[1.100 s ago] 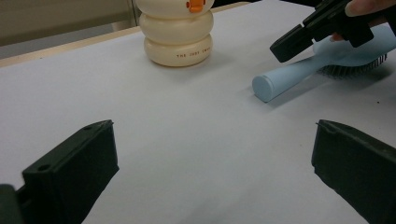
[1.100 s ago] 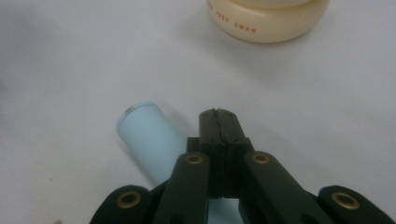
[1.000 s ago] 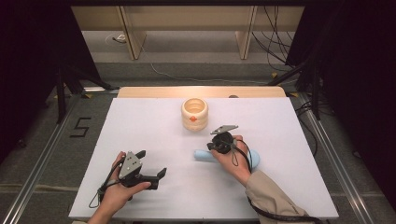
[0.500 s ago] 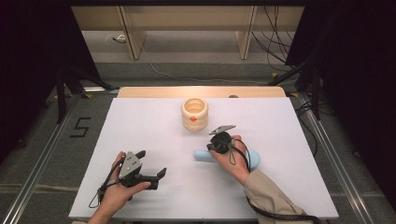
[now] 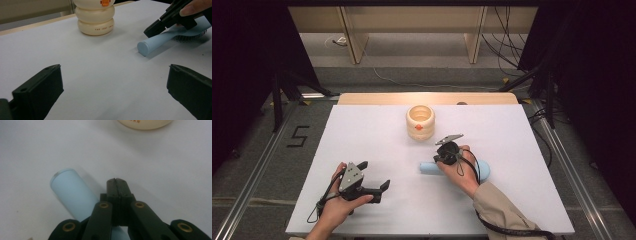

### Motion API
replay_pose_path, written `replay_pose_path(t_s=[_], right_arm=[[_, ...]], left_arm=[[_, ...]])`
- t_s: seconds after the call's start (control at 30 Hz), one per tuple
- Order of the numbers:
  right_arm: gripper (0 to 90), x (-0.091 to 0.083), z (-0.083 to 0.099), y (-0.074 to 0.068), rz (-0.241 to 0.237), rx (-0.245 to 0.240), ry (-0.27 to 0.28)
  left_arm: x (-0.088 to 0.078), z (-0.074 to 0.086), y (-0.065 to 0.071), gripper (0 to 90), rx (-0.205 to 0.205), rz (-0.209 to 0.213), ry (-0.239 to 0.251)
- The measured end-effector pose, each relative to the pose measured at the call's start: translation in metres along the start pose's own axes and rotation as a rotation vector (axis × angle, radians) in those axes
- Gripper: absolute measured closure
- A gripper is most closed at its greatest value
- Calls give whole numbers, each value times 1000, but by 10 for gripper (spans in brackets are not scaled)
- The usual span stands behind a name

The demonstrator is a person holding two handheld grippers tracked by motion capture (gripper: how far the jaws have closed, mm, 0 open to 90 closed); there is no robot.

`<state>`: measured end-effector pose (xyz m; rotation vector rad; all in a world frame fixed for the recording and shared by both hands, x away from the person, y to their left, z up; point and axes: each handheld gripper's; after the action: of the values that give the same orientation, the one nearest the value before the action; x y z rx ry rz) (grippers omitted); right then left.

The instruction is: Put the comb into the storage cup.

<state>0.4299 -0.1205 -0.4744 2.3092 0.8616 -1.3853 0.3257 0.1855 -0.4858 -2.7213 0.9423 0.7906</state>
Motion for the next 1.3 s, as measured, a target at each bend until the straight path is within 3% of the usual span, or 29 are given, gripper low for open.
replay_pose_path(t_s=[0.3, 0.67, 0.93, 1.3], right_arm=[[900, 0, 1, -2, -16, -4, -25], [900, -10, 9, -21, -64, -102, -107], [900, -25, 31, -39, -127, -192, -203], [900, -45, 63, -39, -152, -226, -265]], left_arm=[[0, 0, 0, 0, 0, 1, 0], [-1, 0, -1, 0, -1, -2, 2], [-1, 1, -1, 0, -1, -1, -1], [-1, 1, 0, 0, 1, 0, -3]])
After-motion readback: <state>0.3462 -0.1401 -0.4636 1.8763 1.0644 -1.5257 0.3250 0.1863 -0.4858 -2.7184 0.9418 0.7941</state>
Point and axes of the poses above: each handheld gripper's, and its own axes: x roughly forward along the jaws, z roughly out of its underside, y roughly to its right, and after that the axes turned 10 degrees about -y, right-handed
